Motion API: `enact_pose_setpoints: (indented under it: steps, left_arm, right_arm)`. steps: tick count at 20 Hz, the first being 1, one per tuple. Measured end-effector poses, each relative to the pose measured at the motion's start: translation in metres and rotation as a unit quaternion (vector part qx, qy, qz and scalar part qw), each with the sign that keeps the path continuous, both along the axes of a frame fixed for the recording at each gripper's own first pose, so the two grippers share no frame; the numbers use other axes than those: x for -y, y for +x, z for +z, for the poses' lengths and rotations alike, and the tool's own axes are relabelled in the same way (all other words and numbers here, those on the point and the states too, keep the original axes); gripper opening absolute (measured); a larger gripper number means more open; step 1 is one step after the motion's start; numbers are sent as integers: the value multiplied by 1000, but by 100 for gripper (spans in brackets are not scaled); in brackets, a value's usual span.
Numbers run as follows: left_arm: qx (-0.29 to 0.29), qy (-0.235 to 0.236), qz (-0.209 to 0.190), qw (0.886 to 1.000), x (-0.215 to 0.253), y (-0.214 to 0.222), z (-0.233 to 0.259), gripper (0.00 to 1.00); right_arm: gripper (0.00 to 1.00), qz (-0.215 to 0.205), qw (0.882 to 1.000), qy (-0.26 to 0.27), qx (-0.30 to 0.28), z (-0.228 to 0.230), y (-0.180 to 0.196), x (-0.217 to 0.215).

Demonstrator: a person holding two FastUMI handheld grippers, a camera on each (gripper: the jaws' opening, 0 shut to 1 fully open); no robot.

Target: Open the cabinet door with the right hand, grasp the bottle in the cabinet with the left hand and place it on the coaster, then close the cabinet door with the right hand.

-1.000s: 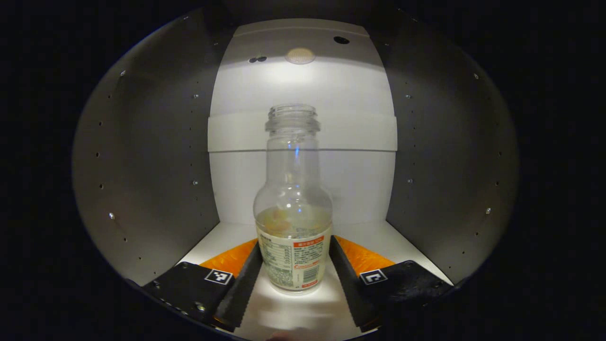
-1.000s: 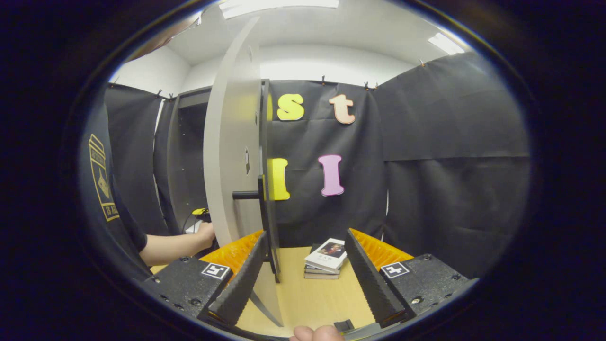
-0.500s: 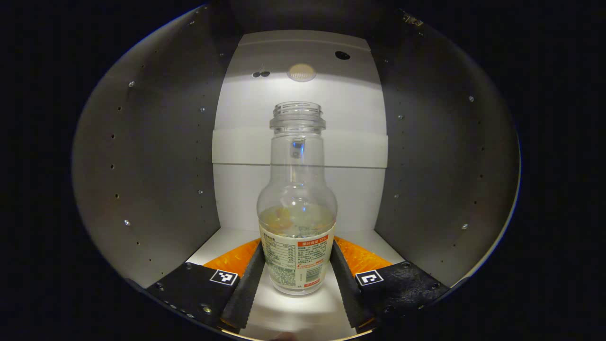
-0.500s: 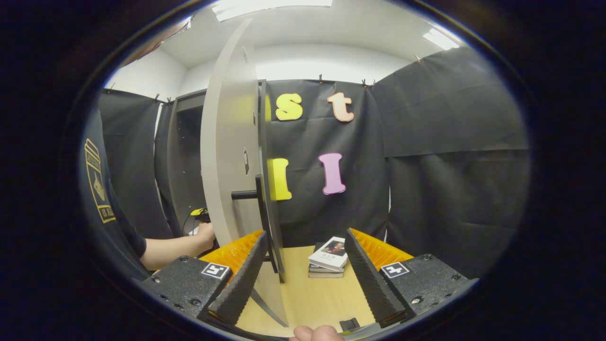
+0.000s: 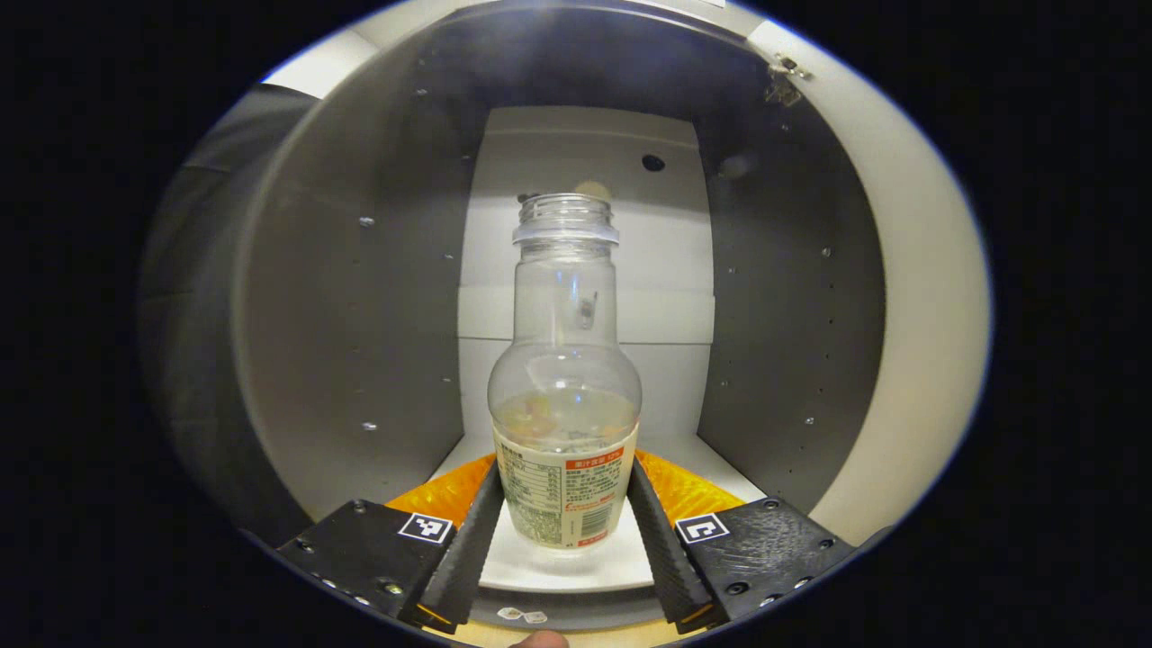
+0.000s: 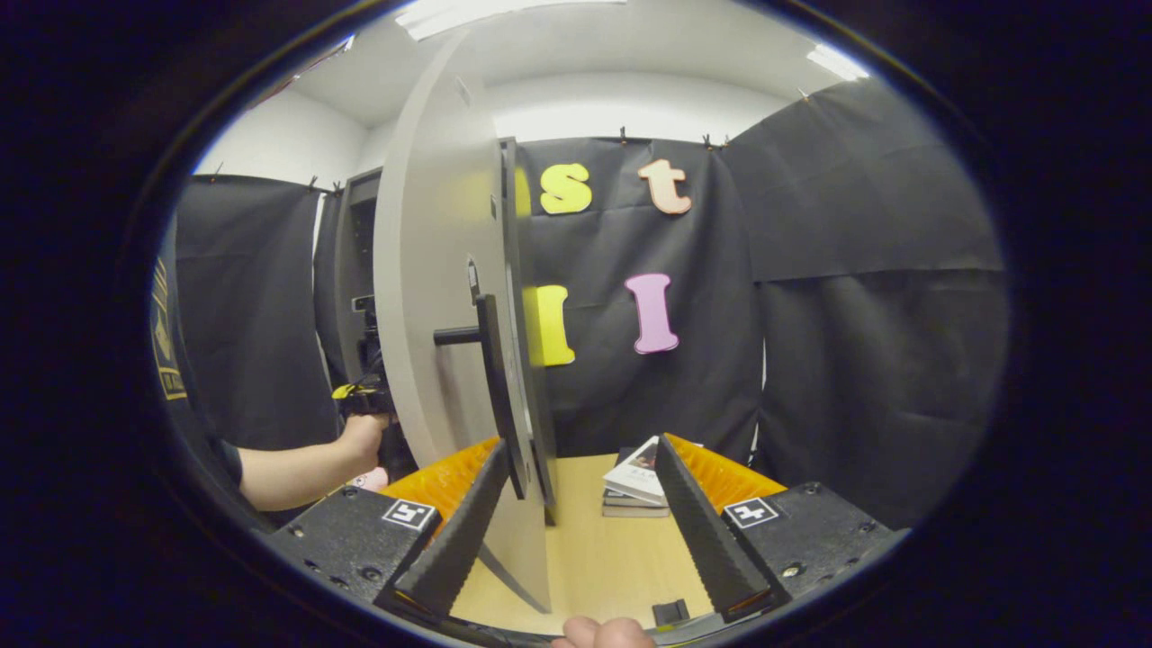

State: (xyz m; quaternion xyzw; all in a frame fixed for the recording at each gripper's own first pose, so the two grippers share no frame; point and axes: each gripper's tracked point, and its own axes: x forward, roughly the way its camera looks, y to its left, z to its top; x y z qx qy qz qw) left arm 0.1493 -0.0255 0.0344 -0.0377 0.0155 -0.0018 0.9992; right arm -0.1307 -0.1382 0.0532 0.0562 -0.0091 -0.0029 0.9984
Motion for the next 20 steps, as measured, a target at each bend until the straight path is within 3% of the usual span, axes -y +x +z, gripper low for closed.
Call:
enact_pose_setpoints:
  steps: [3, 7, 12, 15, 20]
  left_arm:
    - [-5, -12, 20, 1000, -26, -45, -10, 75]
    - [-25, 3, 69, 997, -74, -108, -46, 75]
    - [-55, 31, 112, 992, -118, -186, -110, 75]
    - [-76, 34, 145, 986, -138, -217, -163, 75]
    - [-92, 58, 158, 981, -140, -229, -246, 75]
  right_arm:
    - [100, -14, 1000, -24, 6, -15, -1, 18]
    - [100, 10, 1000, 1, -24, -57, -1, 24]
    - [100, -26, 997, 30, -69, -113, 13, 58]
    - [100, -57, 989, 52, -126, -168, 18, 71]
    - [100, -49, 966, 43, -251, -250, 13, 65]
